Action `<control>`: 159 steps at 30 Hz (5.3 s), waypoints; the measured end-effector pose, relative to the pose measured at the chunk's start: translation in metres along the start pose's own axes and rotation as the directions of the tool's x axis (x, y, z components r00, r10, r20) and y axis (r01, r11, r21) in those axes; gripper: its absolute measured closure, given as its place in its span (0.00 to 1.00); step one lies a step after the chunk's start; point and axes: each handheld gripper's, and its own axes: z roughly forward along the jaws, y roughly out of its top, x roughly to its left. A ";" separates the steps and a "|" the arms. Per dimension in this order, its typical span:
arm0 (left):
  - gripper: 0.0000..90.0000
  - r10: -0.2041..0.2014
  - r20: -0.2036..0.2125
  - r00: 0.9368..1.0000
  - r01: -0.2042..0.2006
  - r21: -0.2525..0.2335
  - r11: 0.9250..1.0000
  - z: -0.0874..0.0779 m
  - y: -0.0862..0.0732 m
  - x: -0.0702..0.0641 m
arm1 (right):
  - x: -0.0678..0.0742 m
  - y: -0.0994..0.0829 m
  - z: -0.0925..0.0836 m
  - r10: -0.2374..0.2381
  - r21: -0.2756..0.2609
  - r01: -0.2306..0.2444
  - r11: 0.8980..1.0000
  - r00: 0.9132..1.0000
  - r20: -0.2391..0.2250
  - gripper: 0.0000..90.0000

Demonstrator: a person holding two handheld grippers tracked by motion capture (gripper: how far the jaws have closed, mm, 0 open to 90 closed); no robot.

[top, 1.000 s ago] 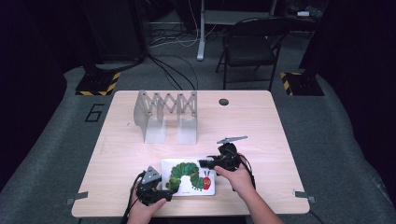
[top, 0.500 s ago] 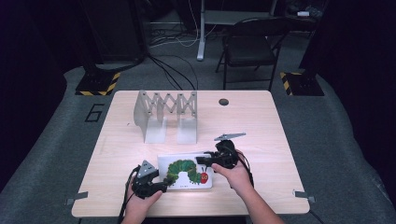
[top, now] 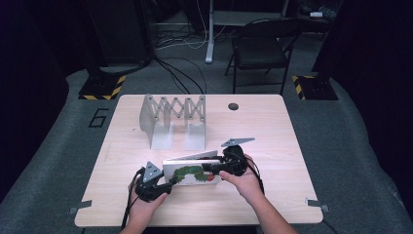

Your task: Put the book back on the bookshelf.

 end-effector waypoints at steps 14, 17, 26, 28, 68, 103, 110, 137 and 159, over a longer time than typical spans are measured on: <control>0.58 0.009 0.043 0.999 -0.008 -0.030 1.000 -0.005 -0.016 0.002 | -0.003 -0.016 0.004 -0.041 0.005 0.041 0.999 0.999 -0.001 0.43; 0.58 0.014 0.057 0.998 -0.013 -0.026 1.000 -0.007 -0.017 0.001 | -0.006 -0.019 0.003 -0.036 0.006 0.036 0.999 0.999 0.010 0.43; 0.59 0.031 0.065 0.997 -0.030 -0.017 0.999 -0.009 -0.018 -0.002 | -0.015 -0.033 0.007 -0.011 0.025 0.010 1.000 0.999 0.052 0.45; 0.59 0.045 0.081 0.996 -0.045 -0.006 0.999 -0.011 -0.017 -0.002 | -0.017 -0.035 0.008 -0.011 0.031 0.010 0.999 0.998 0.058 0.47; 0.37 0.007 0.198 0.980 0.000 -0.038 0.999 0.010 0.019 0.001 | -0.030 -0.042 0.011 0.027 0.040 -0.030 0.999 0.996 0.088 0.50; 0.61 0.104 0.227 0.968 -0.097 -0.042 0.994 0.009 0.027 -0.012 | -0.033 -0.042 0.013 0.032 0.044 -0.037 0.998 0.995 0.091 0.50; 0.66 0.101 0.225 0.969 -0.095 -0.037 0.995 0.008 0.027 -0.016 | -0.033 -0.042 0.014 0.034 0.050 -0.039 0.998 0.995 0.093 0.50; 0.83 0.168 0.192 0.967 -0.169 -0.009 0.986 0.007 0.028 -0.026 | -0.035 -0.043 0.013 0.038 0.053 -0.044 0.998 0.995 0.096 0.49; 0.84 0.156 0.160 0.975 -0.153 -0.029 0.988 0.004 0.030 -0.028 | -0.039 -0.044 0.012 0.046 0.049 -0.051 0.997 0.994 0.100 0.49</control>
